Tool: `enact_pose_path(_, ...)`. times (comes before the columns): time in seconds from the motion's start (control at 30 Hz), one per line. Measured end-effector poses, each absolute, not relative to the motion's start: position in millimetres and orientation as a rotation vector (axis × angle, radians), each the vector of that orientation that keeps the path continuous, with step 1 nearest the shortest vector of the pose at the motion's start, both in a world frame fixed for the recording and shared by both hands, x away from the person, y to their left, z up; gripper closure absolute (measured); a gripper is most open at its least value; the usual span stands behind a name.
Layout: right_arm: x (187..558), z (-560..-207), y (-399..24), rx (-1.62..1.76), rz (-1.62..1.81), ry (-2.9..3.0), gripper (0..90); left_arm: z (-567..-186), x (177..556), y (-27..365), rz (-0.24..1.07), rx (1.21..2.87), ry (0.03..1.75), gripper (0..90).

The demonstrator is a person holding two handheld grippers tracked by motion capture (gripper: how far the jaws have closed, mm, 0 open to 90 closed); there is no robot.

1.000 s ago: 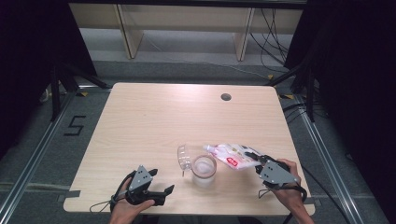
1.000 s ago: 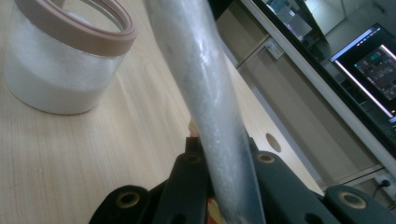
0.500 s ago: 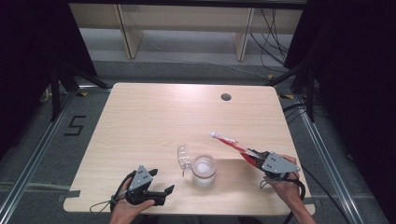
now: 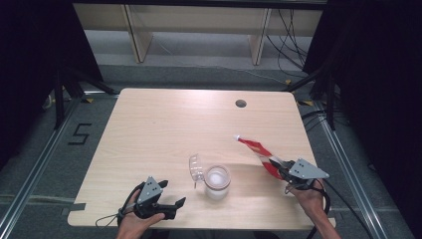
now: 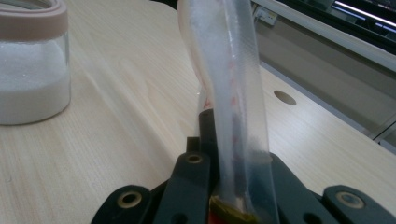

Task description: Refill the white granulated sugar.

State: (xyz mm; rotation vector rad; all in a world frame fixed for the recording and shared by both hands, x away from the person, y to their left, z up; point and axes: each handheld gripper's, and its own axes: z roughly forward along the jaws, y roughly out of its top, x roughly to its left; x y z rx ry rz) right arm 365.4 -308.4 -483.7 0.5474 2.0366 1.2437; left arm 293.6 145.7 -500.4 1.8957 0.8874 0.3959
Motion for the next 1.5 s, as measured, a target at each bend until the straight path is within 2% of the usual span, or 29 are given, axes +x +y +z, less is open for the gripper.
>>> enact_pose_path(0.5,364.0,-493.0,-326.8,0.601,1.291,2.027,88.8,-499.1,292.1,145.7,0.406,1.897,0.884,15.2)
enact_pose_path(0.83,358.7,-497.3,-349.2,0.758,1.342,2.016,86.0,-499.9,292.6,145.3,0.405,1.895,0.887,15.3)
enact_pose_path(1.5,351.8,-493.0,-357.2,0.876,1.326,2.026,83.6,-500.3,293.6,145.2,0.408,1.9,0.89,15.2)
